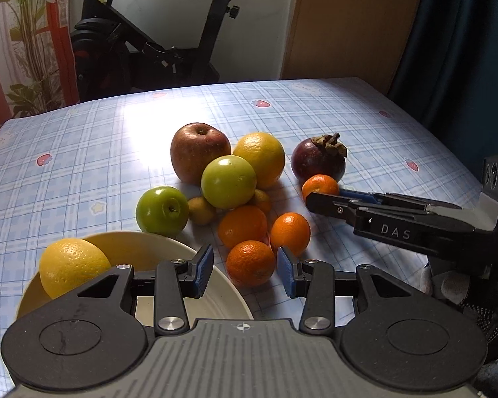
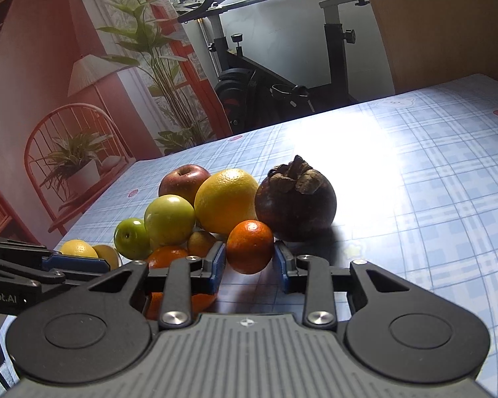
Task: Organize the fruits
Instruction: 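Close the left tool on an orange tangerine beside the pile, then carry the tangerine with the left tool onto the plate and release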
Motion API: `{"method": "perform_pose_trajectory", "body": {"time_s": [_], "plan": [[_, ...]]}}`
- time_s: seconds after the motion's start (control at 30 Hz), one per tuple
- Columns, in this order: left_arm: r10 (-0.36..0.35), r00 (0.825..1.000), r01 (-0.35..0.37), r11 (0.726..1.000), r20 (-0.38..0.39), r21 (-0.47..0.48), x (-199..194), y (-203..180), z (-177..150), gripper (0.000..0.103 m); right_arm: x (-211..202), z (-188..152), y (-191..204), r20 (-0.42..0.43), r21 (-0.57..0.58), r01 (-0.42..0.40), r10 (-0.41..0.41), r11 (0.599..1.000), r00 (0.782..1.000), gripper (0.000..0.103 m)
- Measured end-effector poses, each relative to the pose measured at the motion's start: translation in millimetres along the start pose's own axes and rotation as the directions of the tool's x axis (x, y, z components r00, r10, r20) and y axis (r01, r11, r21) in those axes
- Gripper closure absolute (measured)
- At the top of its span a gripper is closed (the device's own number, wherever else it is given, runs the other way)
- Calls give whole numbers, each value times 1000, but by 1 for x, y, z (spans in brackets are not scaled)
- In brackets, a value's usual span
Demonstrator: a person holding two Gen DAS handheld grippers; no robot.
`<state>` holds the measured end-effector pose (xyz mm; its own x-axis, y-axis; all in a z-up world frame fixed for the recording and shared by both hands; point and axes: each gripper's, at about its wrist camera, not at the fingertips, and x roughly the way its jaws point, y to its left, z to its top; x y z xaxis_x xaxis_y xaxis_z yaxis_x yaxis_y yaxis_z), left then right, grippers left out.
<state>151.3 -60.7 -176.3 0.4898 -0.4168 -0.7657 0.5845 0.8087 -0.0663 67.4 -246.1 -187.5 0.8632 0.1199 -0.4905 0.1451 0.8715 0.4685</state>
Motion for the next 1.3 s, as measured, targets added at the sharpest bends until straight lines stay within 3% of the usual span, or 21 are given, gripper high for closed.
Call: {"method": "perform_pose_trajectory", "body": {"time_s": [0.13,0.53,0.63,0.8,1.07,1.3], "plan": [[1,1000,-1,1000,-16,22,4,-4,1,58,-1,0,-4,9,28,-21,20,999,1000,70],[34,998,-30,996,-52,87,28,-16,7,58,-2,-4,6,8,-27,-34,35,999,999,70],[55,997,-51,994,-50,92,30,-16,8,65,-1,-4,7,5,-30,-36,36,999,999,70],[50,998,-46,996,-43,81,26,-13,7,66,-1,-3,6,3,-33,-39,39,999,999,70],[38,999,-38,999,20,13,4,-5,11,66,-1,-4,6,14,-43,-43,44,998,999,70],[41,995,-31,994,96,-107,-35,19,6,66,-8,-4,14,22,-68,-25,26,997,999,70]]}}
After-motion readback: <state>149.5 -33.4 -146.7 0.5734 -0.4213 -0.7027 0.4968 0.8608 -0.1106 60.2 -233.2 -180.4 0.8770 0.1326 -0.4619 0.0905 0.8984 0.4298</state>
